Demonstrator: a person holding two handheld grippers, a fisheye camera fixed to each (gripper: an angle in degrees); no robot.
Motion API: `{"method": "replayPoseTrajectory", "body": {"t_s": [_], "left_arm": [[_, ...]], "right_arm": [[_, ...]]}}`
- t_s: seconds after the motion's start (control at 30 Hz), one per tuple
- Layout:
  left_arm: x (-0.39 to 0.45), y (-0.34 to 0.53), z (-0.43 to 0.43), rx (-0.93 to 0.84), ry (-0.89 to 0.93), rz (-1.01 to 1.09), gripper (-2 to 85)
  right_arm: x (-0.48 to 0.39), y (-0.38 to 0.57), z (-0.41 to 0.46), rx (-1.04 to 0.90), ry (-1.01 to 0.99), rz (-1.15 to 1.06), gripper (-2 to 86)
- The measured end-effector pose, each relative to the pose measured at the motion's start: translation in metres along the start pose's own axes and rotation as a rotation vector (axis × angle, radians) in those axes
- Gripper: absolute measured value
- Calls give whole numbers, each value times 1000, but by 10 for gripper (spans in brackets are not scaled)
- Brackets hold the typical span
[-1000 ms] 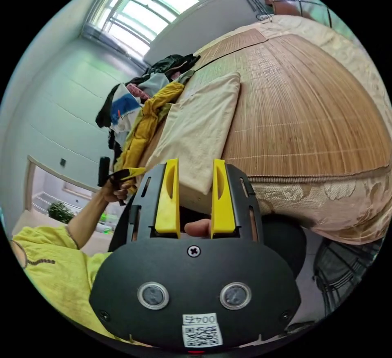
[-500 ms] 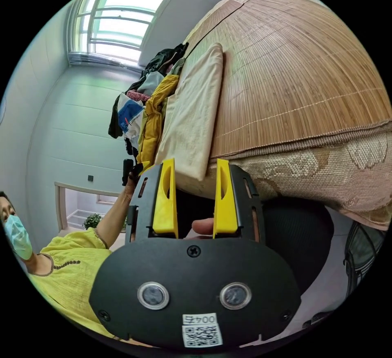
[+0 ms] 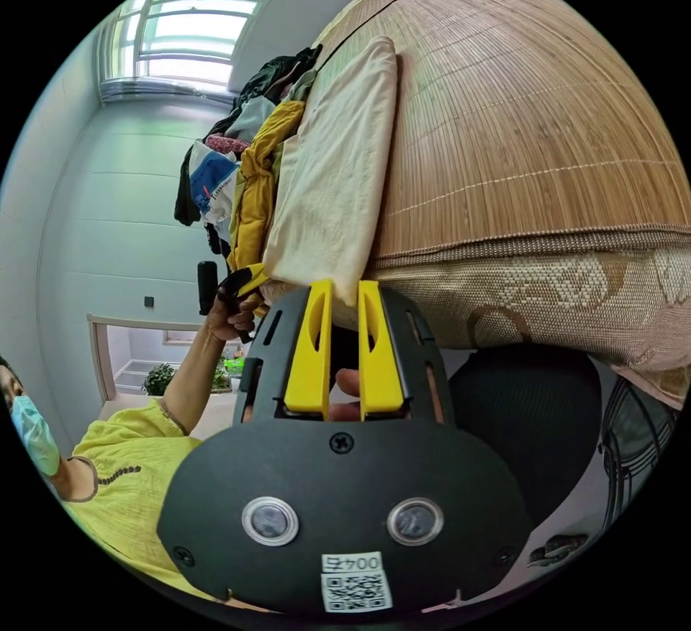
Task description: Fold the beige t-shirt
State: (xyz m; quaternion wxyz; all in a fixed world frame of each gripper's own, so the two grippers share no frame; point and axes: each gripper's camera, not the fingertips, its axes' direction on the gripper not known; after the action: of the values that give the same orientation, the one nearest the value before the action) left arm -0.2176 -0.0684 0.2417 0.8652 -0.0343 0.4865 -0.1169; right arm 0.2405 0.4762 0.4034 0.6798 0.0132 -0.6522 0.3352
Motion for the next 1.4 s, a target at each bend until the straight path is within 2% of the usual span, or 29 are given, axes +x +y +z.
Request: {"method": "replayPoseTrajectory", "body": {"t_s": [0.1,0.17,0.27,0.33,0.47,0.57,0.67,0.83,0.93,1.03,1.1,1.23,1.4], "left_arm": [[0,0,-5,25,-85,18,55],[-9,-1,-1,4,-157,-16,36],[-18,-5,2,17,-132,-47,23],[-11,-7,2,31,-181,-35,27],[0,-15,2,28,-113,0,83],[15,-23,23,-21,-91,22,109],[31,-27,47,-60,-110,48,119],[27,-24,71,-58,-53,2,115],[27,-27,85,-54,-44,-13,95],[39,-30,97,-65,-128,32,59],[32,-32,102,-55,-102,6,46],[29,-30,112,-47,-81,-24,55],[44,-50,91,4,-210,67,105]], "right_arm": [[0,-2,0,22,-5,8,38],[0,-4,3,32,76,19,33],[-2,-7,12,42,125,27,33],[-15,-8,18,37,191,-13,38],[-41,-9,19,38,362,-66,67],[-49,-14,25,51,407,-89,82],[-53,-23,51,-13,432,-104,88],[-48,-22,79,-13,445,-93,84],[-45,-25,90,5,430,-83,63],[-49,-27,101,16,457,-110,39],[-49,-27,105,22,465,-123,35],[-34,-27,115,22,408,-109,47],[-47,-44,96,51,547,-194,84]]}}
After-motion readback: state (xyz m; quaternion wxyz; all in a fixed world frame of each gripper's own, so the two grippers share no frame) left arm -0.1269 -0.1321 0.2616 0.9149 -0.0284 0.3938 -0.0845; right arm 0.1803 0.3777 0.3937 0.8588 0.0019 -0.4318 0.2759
